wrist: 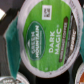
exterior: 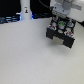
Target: Open the kcup holder, insert the kcup into the holder, and close the kcup holder
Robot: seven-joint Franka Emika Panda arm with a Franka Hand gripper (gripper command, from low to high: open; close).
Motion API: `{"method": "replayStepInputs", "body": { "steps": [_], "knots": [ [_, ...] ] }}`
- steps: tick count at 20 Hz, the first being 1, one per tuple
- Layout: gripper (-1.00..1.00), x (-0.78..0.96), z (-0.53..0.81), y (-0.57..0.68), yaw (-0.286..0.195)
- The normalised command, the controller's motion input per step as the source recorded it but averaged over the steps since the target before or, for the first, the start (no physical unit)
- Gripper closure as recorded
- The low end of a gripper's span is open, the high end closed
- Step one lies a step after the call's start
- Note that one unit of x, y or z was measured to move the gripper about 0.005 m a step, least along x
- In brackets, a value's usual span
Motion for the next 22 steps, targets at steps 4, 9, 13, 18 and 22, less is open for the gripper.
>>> {"method": "replayStepInputs", "body": {
  "steps": [4, 9, 13, 18, 22],
  "knots": [
    [-1.0, 0.12, 0.28, 0.06, 0.057],
    [-1.0, 0.19, 0.37, -0.04, 0.065],
    [-1.0, 0.37, 0.5, -0.29, 0.06],
    [-1.0, 0.45, 0.39, -0.43, 0.06],
    [-1.0, 0.54, 0.22, -0.45, 0.042]
  ]
}}
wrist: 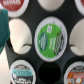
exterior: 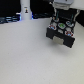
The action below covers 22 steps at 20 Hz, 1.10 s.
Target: Open the kcup holder, insert the kcup into the holder, and close the kcup holder
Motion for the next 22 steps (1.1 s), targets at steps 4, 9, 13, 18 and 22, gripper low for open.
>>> {"method": "replayStepInputs", "body": {
  "steps": [4, 9, 13, 18, 22],
  "knots": [
    [-1.0, 0.58, 0.12, -0.43, 0.032],
    [-1.0, 0.66, 0.07, -0.4, 0.022],
    [-1.0, 0.7, 0.0, -0.31, 0.035],
    [-1.0, 0.69, -0.03, -0.19, 0.056],
    [-1.0, 0.55, -0.19, -0.01, 0.094]
  ]
}}
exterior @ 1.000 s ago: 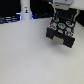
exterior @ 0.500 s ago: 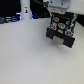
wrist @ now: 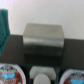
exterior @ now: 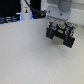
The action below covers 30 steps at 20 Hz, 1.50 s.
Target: Open the kcup holder, insert the kcup into the holder, and close the kcup holder
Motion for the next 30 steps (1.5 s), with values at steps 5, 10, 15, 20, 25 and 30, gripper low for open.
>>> {"method": "replayStepInputs", "body": {
  "steps": [5, 10, 15, 20, 25, 30],
  "knots": [
    [-1.0, 0.25, -0.2, 0.19, 0.182],
    [-1.0, 0.05, -0.15, 0.12, 0.248],
    [-1.0, -0.14, -0.15, 0.17, 0.222],
    [-1.0, -0.32, -0.05, 0.35, 0.149],
    [-1.0, -0.36, 0.01, 0.47, 0.121],
    [-1.0, -0.47, 0.03, 0.57, 0.086]
  ]
}}
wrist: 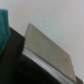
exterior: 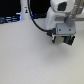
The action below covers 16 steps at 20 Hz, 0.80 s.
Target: Open the kcup holder, insert the kcup into the holder, and close the kcup holder
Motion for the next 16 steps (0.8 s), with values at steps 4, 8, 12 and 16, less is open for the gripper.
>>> {"method": "replayStepInputs", "body": {
  "steps": [4, 8, 12, 16],
  "knots": [
    [-1.0, -0.63, 0.04, 0.51, 0.088],
    [-1.0, -0.71, 0.02, 0.49, 0.079],
    [-1.0, -0.76, 0.03, 0.61, 0.032],
    [-1.0, -0.76, 0.02, 0.53, 0.054]
  ]
}}
